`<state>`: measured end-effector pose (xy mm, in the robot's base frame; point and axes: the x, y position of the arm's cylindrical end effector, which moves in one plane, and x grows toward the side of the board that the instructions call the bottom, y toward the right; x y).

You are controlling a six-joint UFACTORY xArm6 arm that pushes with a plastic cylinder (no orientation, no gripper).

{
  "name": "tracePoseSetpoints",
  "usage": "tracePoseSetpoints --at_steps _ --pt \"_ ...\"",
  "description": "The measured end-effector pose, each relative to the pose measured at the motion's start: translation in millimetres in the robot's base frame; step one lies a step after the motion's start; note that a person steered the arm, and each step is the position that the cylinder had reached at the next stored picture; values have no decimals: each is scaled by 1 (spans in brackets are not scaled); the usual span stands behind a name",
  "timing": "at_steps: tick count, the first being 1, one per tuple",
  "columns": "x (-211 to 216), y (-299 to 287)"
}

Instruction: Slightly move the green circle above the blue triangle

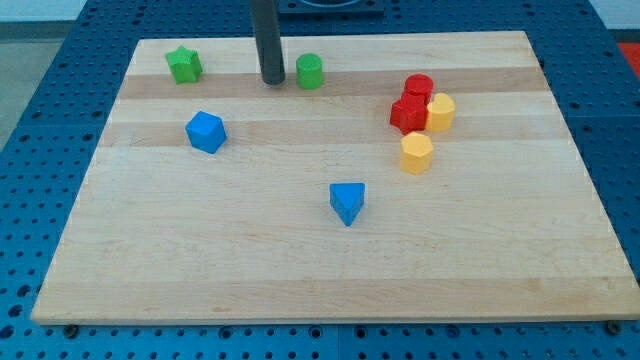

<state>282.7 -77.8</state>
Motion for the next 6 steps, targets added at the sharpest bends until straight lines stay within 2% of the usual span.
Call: tracePoseSetpoints --at_steps 6 --pt "0 37"
